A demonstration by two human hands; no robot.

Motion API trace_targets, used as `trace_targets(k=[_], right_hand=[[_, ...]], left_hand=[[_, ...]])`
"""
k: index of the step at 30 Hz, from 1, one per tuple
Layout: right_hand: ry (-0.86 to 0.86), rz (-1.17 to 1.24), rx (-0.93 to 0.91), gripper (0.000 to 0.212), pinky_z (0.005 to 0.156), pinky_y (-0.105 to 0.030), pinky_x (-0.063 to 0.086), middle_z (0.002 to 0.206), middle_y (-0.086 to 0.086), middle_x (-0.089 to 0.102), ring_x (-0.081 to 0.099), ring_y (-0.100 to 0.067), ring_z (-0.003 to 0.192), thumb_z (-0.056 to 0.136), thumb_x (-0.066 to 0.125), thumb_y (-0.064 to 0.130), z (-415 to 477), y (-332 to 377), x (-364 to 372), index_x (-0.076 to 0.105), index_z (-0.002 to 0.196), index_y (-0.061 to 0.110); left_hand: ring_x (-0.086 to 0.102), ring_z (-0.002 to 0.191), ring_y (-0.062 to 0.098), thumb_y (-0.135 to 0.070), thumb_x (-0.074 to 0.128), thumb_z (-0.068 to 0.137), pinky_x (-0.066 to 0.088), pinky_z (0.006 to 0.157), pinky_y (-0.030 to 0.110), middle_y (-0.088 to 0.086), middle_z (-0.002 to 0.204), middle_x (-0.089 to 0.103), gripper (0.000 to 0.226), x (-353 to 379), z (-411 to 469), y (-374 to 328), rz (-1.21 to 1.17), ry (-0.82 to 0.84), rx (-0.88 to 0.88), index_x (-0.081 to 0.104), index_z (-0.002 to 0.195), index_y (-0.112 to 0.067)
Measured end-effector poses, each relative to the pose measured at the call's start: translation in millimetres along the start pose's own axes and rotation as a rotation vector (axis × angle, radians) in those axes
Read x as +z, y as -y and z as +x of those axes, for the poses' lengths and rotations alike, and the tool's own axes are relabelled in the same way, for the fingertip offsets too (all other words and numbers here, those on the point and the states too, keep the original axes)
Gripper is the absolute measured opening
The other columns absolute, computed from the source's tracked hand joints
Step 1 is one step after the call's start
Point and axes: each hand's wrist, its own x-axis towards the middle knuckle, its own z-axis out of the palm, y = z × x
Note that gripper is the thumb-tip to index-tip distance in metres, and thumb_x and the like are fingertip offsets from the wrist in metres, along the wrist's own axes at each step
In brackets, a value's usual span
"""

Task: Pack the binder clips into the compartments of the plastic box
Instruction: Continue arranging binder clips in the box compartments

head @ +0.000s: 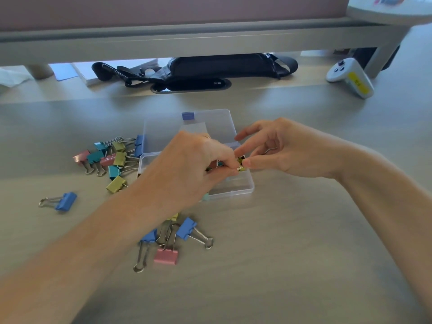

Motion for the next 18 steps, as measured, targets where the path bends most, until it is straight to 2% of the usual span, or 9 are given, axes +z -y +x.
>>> trace_targets(k=[2,4,6,7,9,11,13,16,18], right_hand=[[0.007,0.006,-0.003,0.019,0.094,-0.025,0.058,0.135,0.019,0.055,0.076,-0.007,0.089,0.094,0.076,0.024,0.3,-2.6,-0.6,0.082,0.11,0.028],[0.016,0.019,-0.014,0.018,0.095,-0.025,0.058,0.135,0.018,0.055,0.074,-0.011,0.103,0.095,0.073,0.025,0.8,-5.7,-1.6,0.083,0.111,0.029],[0.015,0.062,-0.018,0.019,0.094,-0.024,0.059,0.134,0.013,0.057,0.066,-0.003,0.118,0.098,0.07,0.022,1.2,-7.6,-1.8,0.083,0.111,0.026],[0.012,0.085,-0.019,0.02,0.092,-0.023,0.059,0.134,0.01,0.057,0.062,0.002,0.12,0.099,0.068,0.018,1.3,-8.0,-1.0,0.083,0.111,0.024],[-0.017,0.071,-0.029,0.02,0.089,-0.023,0.06,0.132,0.01,0.058,0.068,-0.001,0.111,0.098,0.069,0.015,3.5,-8.4,1.5,0.083,0.109,0.023],[-0.061,0.018,-0.033,0.015,0.087,-0.028,0.062,0.128,0.014,0.06,0.076,-0.01,0.091,0.095,0.074,0.02,7.0,-8.2,4.4,0.084,0.104,0.025],[-0.086,0.028,-0.025,0.011,0.081,-0.029,0.061,0.125,0.014,0.062,0.077,-0.011,0.077,0.09,0.079,0.023,9.6,-7.6,6.0,0.085,0.099,0.025],[-0.097,0.058,-0.012,0.012,0.073,-0.022,0.057,0.125,0.013,0.064,0.077,-0.009,0.074,0.088,0.08,0.02,9.7,-6.6,5.2,0.084,0.098,0.024],[-0.097,0.045,-0.014,0.014,0.074,-0.021,0.057,0.123,0.016,0.064,0.076,-0.007,0.075,0.089,0.078,0.017,8.5,-5.9,5.2,0.084,0.099,0.026]], left_hand=[[0.062,0.074,0.003,-0.027,0.079,0.088,0.049,0.067,0.019,-0.017,0.079,0.071,0.01,-0.2,-2.2,1.2,-0.042,0.003,-0.043,0.082,0.096,-0.033],[0.064,0.076,0.001,-0.027,0.078,0.089,0.05,0.07,0.018,-0.019,0.081,0.071,0.012,-0.6,-3.6,1.5,-0.051,-0.004,-0.063,0.082,0.098,-0.033],[0.064,0.078,-0.002,-0.028,0.077,0.089,0.048,0.07,0.012,-0.023,0.08,0.07,0.012,-1.6,-3.1,0.1,-0.069,-0.019,-0.075,0.082,0.1,-0.033],[0.063,0.078,-0.004,-0.028,0.077,0.089,0.045,0.069,0.008,-0.026,0.078,0.068,0.012,-2.0,-2.7,-1.2,-0.086,-0.025,-0.09,0.082,0.099,-0.033],[0.062,0.076,-0.008,-0.029,0.078,0.088,0.041,0.067,0.003,-0.03,0.071,0.063,0.011,-2.9,-1.9,-3.1,-0.116,-0.027,-0.122,0.082,0.097,-0.034],[0.061,0.074,-0.009,-0.028,0.079,0.088,0.041,0.067,0.003,-0.031,0.068,0.062,0.01,-3.7,-1.4,-4.4,-0.129,-0.015,-0.13,0.082,0.095,-0.035],[0.062,0.073,-0.007,-0.028,0.079,0.088,0.042,0.067,0.005,-0.029,0.067,0.063,0.01,-4.2,-1.0,-5.1,-0.133,0.0,-0.131,0.082,0.093,-0.036],[0.063,0.078,-0.004,-0.026,0.079,0.088,0.044,0.068,0.007,-0.03,0.071,0.065,0.013,-5.0,-1.0,-4.5,-0.118,-0.018,-0.117,0.081,0.094,-0.038],[0.063,0.08,-0.004,-0.025,0.079,0.088,0.045,0.07,0.006,-0.032,0.073,0.064,0.014,-5.6,-1.0,-5.0,-0.107,-0.021,-0.103,0.081,0.095,-0.036]])
